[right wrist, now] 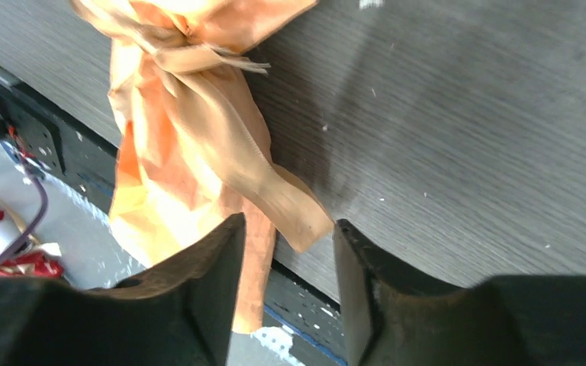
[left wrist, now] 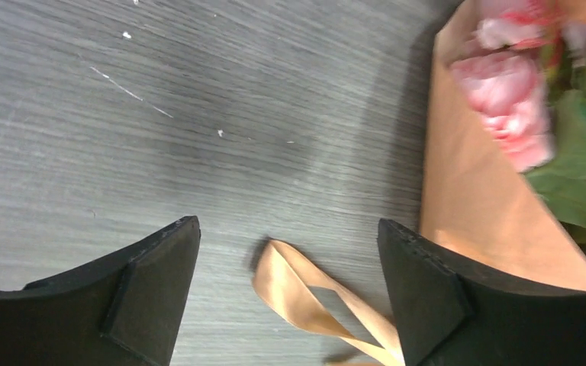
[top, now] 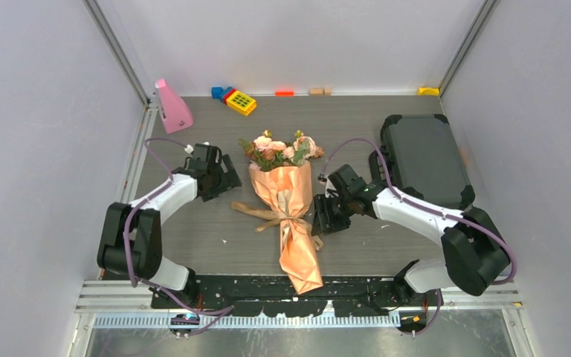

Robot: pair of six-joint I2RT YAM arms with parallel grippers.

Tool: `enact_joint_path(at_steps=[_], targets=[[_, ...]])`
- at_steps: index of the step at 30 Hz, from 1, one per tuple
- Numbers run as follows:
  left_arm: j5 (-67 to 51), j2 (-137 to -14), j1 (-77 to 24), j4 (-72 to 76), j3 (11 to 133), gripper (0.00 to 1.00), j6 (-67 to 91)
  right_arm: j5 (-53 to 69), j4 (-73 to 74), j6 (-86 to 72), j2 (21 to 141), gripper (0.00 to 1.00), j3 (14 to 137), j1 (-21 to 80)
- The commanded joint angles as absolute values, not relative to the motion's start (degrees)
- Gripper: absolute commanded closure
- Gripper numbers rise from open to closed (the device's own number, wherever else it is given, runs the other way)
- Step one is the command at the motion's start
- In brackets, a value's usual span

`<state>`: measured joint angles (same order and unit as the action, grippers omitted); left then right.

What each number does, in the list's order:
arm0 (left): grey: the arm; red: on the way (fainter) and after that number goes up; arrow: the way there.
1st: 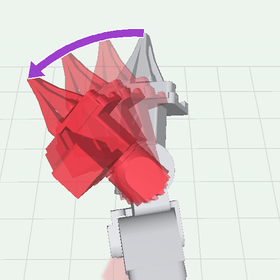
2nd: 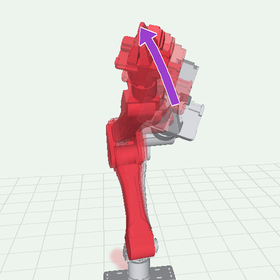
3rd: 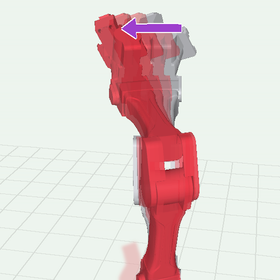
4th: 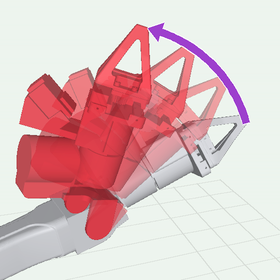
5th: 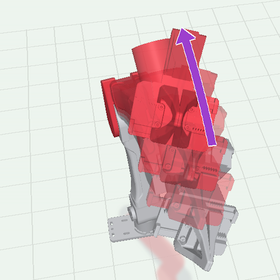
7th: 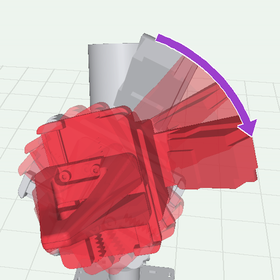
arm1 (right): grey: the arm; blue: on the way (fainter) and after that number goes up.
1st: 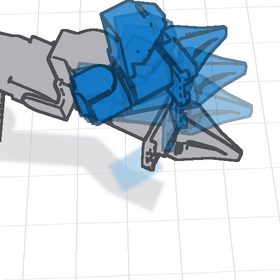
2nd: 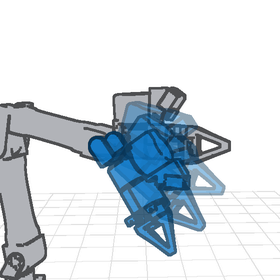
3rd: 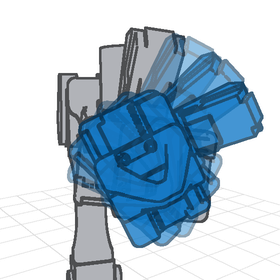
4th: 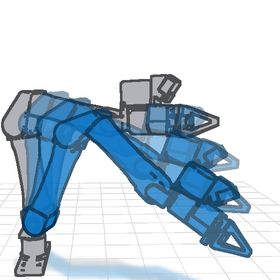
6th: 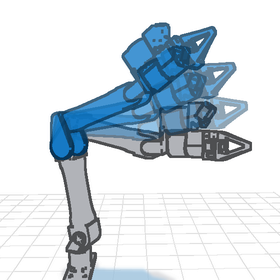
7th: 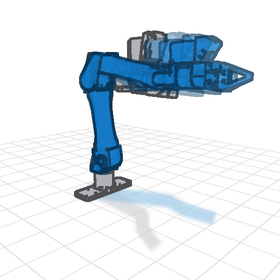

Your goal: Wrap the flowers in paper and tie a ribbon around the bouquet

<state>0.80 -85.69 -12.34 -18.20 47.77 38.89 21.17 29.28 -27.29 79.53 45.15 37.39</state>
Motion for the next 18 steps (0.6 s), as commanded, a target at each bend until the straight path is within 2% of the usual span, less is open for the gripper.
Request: enact_joint_path(at_steps=[1, 2, 4, 7, 9, 12, 14, 18], targets=[[-1.64, -78.22, -12.22, -19.59, 49.84, 0.06, 37.66, 15.96, 25.52, -27.71, 74.08, 0.41, 48.24, 37.13], [-3.02, -77.34, -12.45, -19.49, 49.83, 0.01, 37.39, 15.39, 24.22, -28.60, 73.41, 0.37, 47.98, 37.17], [-8.24, -75.87, -13.53, -18.41, 49.71, 0.02, 36.53, 13.83, 18.67, -31.07, 72.72, 0.30, 47.02, 37.17], [-11.44, -75.28, -17.56, -15.46, 49.44, 0.02, 35.95, 12.37, 11.54, -36.02, 74.01, 0.28, 46.43, 37.09], [-11.78, -76.58, -21.60, -13.91, 50.11, 0.02, 35.10, 12.24, 7.92, -38.88, 75.98, 0.33, 46.76, 37.07], [-11.80, -80.14, -25.87, -13.79, 52.66, 0.02, 34.58, 13.16, 5.71, -41.26, 79.05, 0.48, 47.77, 37.08], [-12.00, -82.67, -26.90, -13.73, 53.90, 0.08, 34.57, 14.05, 6.37, -41.40, 80.49, 0.55, 48.31, 37.13], [-12.18, -86.40, -28.05, -13.61, 55.33, 0.23, 34.54, 14.66, 7.28, -41.50, 81.68, 0.57, 47.24, 37.17]])
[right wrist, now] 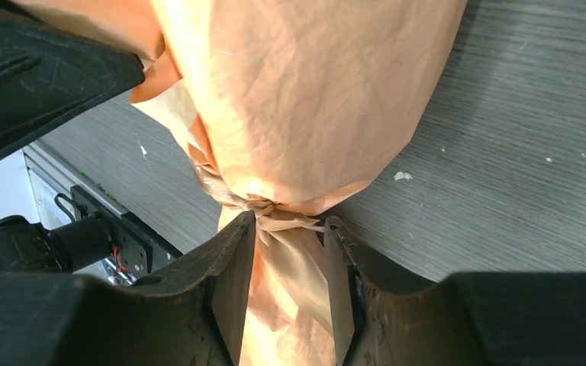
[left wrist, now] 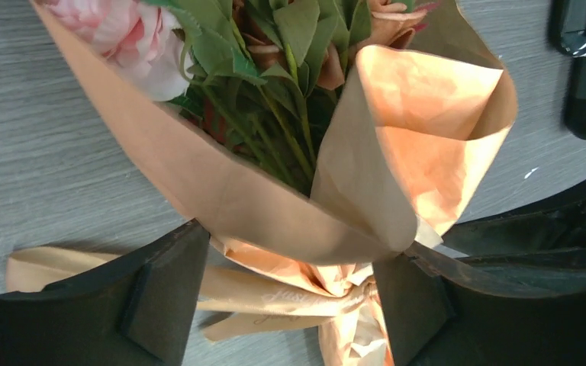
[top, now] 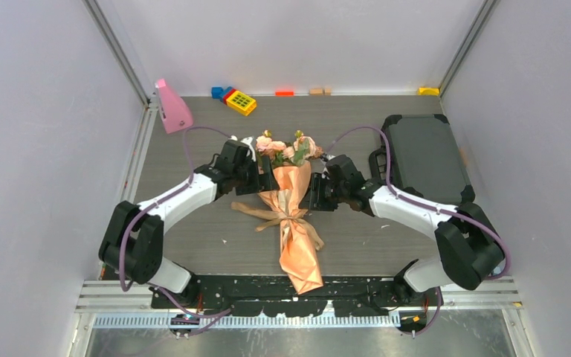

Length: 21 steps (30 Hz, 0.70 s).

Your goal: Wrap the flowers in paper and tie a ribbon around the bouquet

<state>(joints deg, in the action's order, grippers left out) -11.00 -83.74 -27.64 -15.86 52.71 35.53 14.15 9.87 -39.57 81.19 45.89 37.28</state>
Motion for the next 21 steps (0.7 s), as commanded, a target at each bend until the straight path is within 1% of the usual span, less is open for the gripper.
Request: enact_joint_path(at_steps=[1, 3, 7, 12, 14, 18, 21], targets=[[-11.95, -87.07, -28.30, -13.56, 55.44, 0.25, 34.50, 14.68, 7.57, -41.34, 81.80, 0.56, 46.99, 37.18], [-11.61, -88.19, -28.54, -13.47, 55.47, 0.30, 34.42, 14.89, 7.47, -41.31, 82.00, 0.55, 46.58, 37.26], [-11.75, -89.73, -28.65, -13.36, 55.72, 0.43, 34.48, 16.33, 6.81, -41.40, 83.44, 0.55, 47.05, 37.81], [-10.89, -89.91, -28.83, -13.69, 55.71, 0.47, 34.37, 16.70, 6.25, -41.74, 85.52, 0.55, 47.14, 38.64], [-10.66, -89.78, -28.86, -13.80, 55.64, 0.50, 34.29, 16.81, 5.59, -42.13, 85.91, 0.57, 46.88, 38.91], [-9.97, -89.99, -28.92, -14.09, 55.72, 0.54, 34.11, 17.42, 4.28, -42.90, 86.00, 0.75, 46.71, 39.16], [-9.41, -90.34, -28.92, -14.60, 55.96, 0.59, 33.63, 16.36, 3.37, -43.92, 85.25, 0.97, 45.96, 39.20]])
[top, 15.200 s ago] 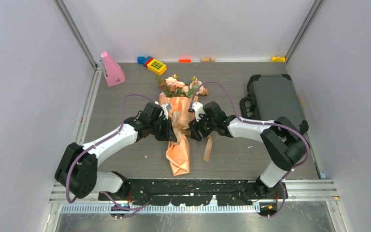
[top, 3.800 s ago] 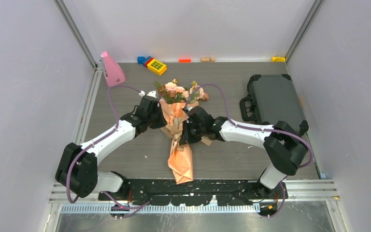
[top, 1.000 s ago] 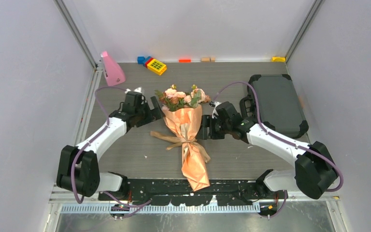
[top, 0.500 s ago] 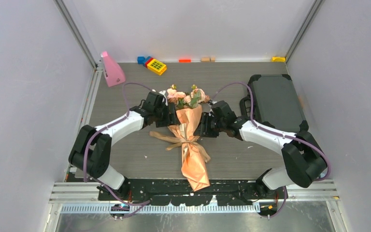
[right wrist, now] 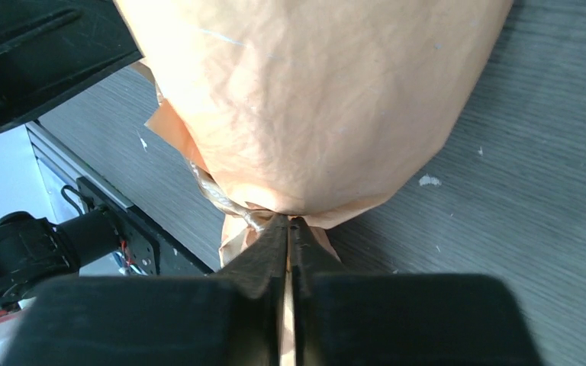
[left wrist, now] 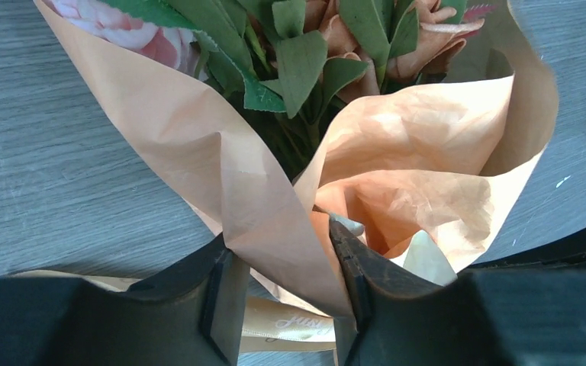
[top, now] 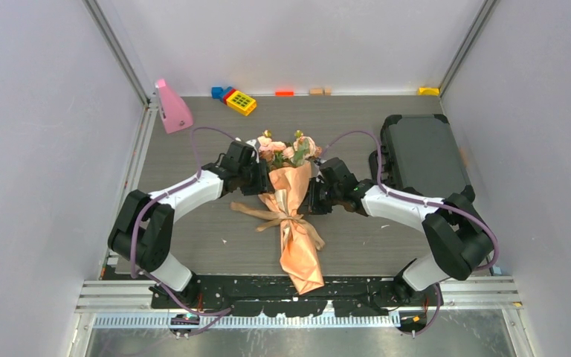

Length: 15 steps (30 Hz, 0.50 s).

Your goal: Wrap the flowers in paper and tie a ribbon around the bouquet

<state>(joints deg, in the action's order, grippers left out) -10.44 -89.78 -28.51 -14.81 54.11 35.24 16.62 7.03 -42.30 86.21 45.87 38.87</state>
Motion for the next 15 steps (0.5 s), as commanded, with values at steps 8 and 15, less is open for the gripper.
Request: enact_joint_path(at_steps=[8, 15], targets=[[-6.75, -90.09, -28.92, -17.06, 56.30, 0.92, 30.18, 7.34, 8.43, -42.12, 82.33, 0.99, 45.86, 39.08], [-4.83, -90.60, -28.85, -18.27, 56.66, 1.00, 27.16, 1.77, 11.49, -40.38, 79.35, 0.99, 44.82, 37.92]])
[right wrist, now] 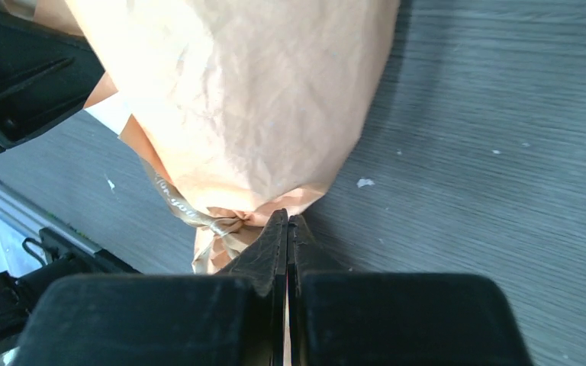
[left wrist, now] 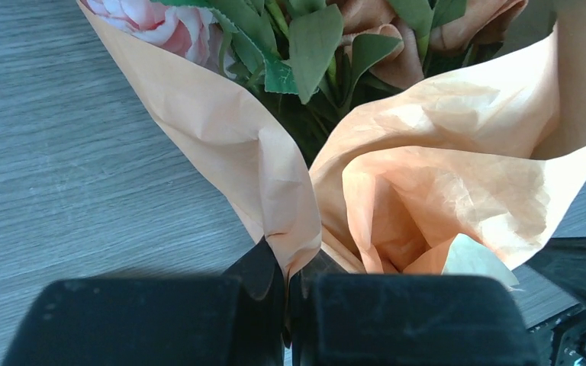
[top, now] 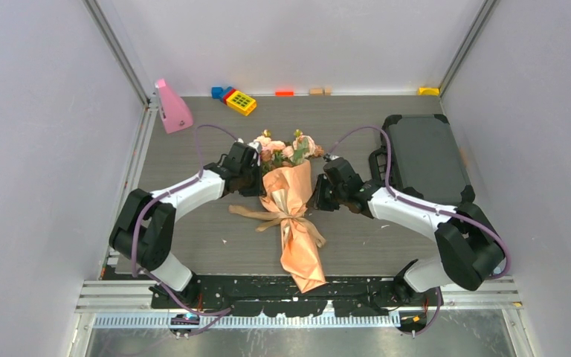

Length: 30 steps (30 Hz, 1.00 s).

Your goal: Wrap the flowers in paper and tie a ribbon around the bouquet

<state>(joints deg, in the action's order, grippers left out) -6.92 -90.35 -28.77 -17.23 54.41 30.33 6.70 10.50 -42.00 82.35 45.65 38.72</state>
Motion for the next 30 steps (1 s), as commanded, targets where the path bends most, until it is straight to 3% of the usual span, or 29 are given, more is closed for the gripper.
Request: enact_joint_path(at_steps=[1, 5, 6, 7, 11, 19, 25, 28, 30], targets=[[-4.52, -90.76, -28.83, -18.36, 56.68, 1.00, 26.89, 1.87, 11.51, -40.30, 79.18, 0.99, 44.58, 37.62], [-4.40, -91.09, -28.83, -18.52, 56.92, 1.00, 26.63, 7.59, 9.95, -38.41, 79.05, 0.98, 44.37, 36.98], [-4.61, -91.21, -28.83, -18.54, 57.03, 1.00, 26.62, 10.55, 9.28, -37.34, 79.08, 0.93, 44.59, 37.00], [-4.85, -91.31, -28.85, -18.47, 57.08, 1.00, 26.63, 14.30, 7.83, -36.48, 79.28, 0.81, 44.64, 37.00], [-5.64, -91.96, -28.88, -18.19, 57.29, 1.00, 27.07, 19.65, 2.19, -36.04, 79.28, 0.66, 43.89, 37.46], [-5.91, -92.24, -28.86, -18.18, 57.30, 1.00, 27.39, 19.69, 1.69, -34.20, 81.41, 0.56, 44.55, 38.53], [-5.77, -92.28, -28.89, -18.19, 57.24, 1.00, 27.50, 20.30, 3.52, -32.69, 84.68, 0.57, 46.59, 40.29], [-5.64, -92.29, -28.82, -18.17, 57.19, 1.00, 27.49, 20.76, 3.99, -32.61, 85.15, 0.69, 46.77, 40.82], [-5.56, -92.19, -28.85, -18.26, 57.13, 1.00, 27.51, 20.06, 4.27, -32.65, 85.03, 0.89, 46.60, 40.87]])
